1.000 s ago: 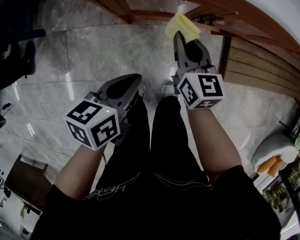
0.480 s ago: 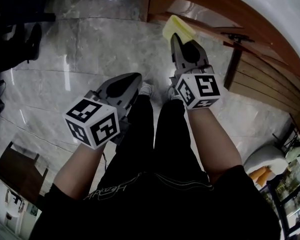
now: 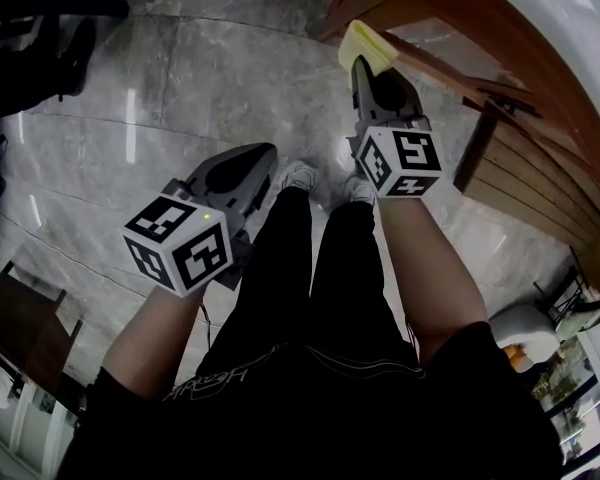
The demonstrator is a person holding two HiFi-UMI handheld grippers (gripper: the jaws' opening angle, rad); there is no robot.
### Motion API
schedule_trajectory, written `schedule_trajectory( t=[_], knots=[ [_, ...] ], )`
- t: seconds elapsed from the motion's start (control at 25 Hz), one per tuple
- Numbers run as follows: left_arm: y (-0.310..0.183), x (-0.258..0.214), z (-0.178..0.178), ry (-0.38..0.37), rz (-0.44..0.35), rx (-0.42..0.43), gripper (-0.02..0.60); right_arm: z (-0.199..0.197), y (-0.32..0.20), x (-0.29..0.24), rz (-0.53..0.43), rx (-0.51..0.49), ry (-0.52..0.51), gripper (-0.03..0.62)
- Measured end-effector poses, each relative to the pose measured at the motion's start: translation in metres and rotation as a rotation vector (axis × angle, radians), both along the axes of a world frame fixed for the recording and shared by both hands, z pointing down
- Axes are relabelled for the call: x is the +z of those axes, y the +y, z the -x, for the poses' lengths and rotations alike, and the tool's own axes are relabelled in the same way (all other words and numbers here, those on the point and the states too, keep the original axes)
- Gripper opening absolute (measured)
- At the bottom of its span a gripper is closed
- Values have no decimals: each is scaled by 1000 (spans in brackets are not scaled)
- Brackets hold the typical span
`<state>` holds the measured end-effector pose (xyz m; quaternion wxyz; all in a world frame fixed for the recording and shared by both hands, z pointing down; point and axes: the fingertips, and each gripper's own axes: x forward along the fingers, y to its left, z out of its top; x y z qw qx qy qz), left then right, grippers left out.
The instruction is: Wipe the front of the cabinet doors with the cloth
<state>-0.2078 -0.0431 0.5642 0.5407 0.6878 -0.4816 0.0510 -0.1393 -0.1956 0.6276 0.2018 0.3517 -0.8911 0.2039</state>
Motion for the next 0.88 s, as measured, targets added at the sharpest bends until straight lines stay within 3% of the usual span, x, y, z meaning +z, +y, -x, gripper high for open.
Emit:
schedule_trajectory(
  t=[0.44,0.88],
  knots=[
    [-1,7,15,12,5,-20,6,9,-16,24,18,29,49,41],
    [-6,7,18,-6,12,-29,6,-3,-31,25,24,84,27,41]
  ],
)
